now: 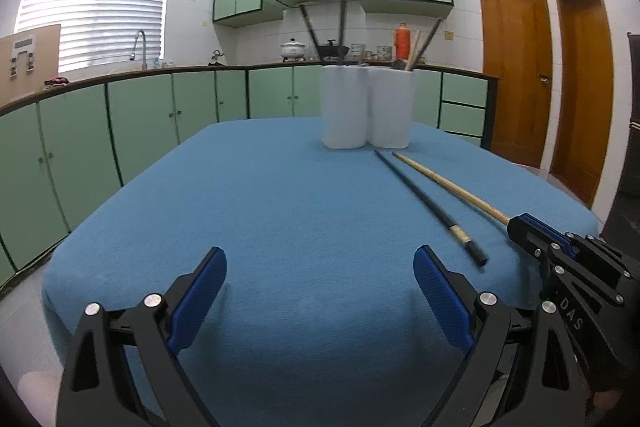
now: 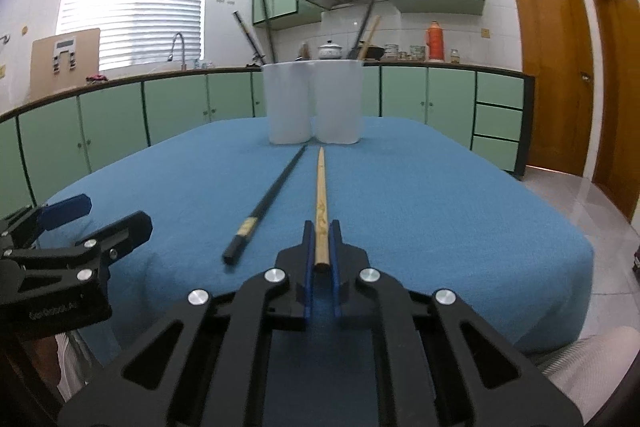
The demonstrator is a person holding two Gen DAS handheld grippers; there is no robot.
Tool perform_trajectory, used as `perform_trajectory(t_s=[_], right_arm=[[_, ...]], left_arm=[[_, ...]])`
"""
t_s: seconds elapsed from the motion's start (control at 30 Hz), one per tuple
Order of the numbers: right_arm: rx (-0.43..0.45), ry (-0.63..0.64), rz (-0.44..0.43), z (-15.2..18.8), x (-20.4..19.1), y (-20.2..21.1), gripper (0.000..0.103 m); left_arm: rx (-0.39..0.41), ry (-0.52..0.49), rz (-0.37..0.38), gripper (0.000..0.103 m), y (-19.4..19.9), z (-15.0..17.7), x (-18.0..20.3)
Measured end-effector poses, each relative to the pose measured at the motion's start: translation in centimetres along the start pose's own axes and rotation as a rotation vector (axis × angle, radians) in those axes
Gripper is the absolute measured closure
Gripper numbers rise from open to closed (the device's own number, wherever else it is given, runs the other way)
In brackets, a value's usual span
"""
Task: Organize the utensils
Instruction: 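Grasp the wooden chopstick with the right tool while the left grasps the black chopstick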
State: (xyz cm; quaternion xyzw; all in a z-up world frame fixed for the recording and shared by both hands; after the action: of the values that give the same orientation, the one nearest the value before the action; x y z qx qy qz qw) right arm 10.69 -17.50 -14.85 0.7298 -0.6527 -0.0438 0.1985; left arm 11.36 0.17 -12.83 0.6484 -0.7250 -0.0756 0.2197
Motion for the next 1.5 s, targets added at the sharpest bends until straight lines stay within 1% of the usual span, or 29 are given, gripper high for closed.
perform_trajectory(t_s=[0.17, 0.23, 0.37, 0.53, 0.6, 0.7, 0.93, 1.0, 1.1, 1.23, 1.37, 1.4, 1.43, 1.47, 1.5], right_arm=[[0.004, -0.044, 0.02, 0.3, 2.8, 0.9, 0.097], [-0.01, -0.044, 0.034, 0.9, 3.6, 0.6, 0.097], [-0.037, -0.032, 0.022, 2.0, 4.1, -0.5, 0.097], [-0.035, -0.007, 0.014, 2.1, 3.8, -0.3, 0.096], [-0.034, -0.005, 0.001, 2.1, 3.6, 0.0, 0.093], [-0.035, -0.005, -0.004, 2.3, 3.6, 0.4, 0.092], [-0.035, 0.01, 0.005, 2.6, 3.4, 1.0, 0.092], [-0.035, 0.02, 0.013, 2.7, 3.4, 0.9, 0.096], [-0.031, 0.007, 0.006, 2.5, 3.6, 0.9, 0.097], [-0.03, -0.019, -0.006, 2.4, 4.4, 0.8, 0.097], [-0.032, -0.019, -0.008, 2.6, 4.5, 0.8, 0.097], [-0.032, -0.019, -0.009, 2.7, 4.5, 0.9, 0.097], [-0.032, -0.02, -0.01, 2.7, 4.5, 0.9, 0.097], [-0.032, -0.02, -0.011, 2.7, 4.5, 1.0, 0.097], [-0.032, -0.022, -0.012, 2.7, 4.6, 1.0, 0.097]], left_arm=[[-0.013, -0.008, 0.049, 0.012, -0.4, 0.4, 2.2], [-0.022, -0.019, 0.065, 0.013, -0.7, 0.7, 3.3], [-0.034, -0.037, 0.078, 0.013, -1.0, 1.4, 4.6], [-0.039, -0.034, 0.068, 0.013, -1.1, 1.6, 4.8], [-0.039, -0.033, 0.064, 0.013, -1.2, 1.6, 4.8], [-0.042, -0.032, 0.059, 0.013, -1.1, 1.8, 4.6], [-0.042, -0.029, 0.06, 0.013, -1.1, 1.7, 4.7], [-0.043, -0.027, 0.063, 0.013, -1.2, 1.7, 4.9], [-0.045, -0.028, 0.07, 0.013, -1.2, 1.8, 5.0], [-0.054, -0.026, 0.079, 0.019, -1.4, 2.1, 5.3], [-0.051, -0.035, 0.086, 0.021, -1.6, 2.2, 5.9], [-0.05, -0.038, 0.09, 0.023, -1.7, 2.3, 6.0], [-0.049, -0.049, 0.084, 0.029, -1.8, 2.5, 6.2], [-0.046, -0.059, 0.079, 0.032, -1.9, 2.5, 6.4], [-0.044, -0.067, 0.084, 0.041, -2.0, 2.5, 6.6]])
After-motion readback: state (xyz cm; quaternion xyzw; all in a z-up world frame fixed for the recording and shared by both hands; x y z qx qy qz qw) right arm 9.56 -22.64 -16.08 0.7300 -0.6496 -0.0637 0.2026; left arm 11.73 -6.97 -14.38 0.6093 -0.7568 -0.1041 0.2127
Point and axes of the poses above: each gripper's, at about its wrist camera, not at the fingertips, and y roughly against the way its jaws point, x to its right, z to its underside, the point moved 7 cm from there along -y, roughly the way its jaws point, and after that the axes turned 14 degrees about y, right-handed, at the moved point
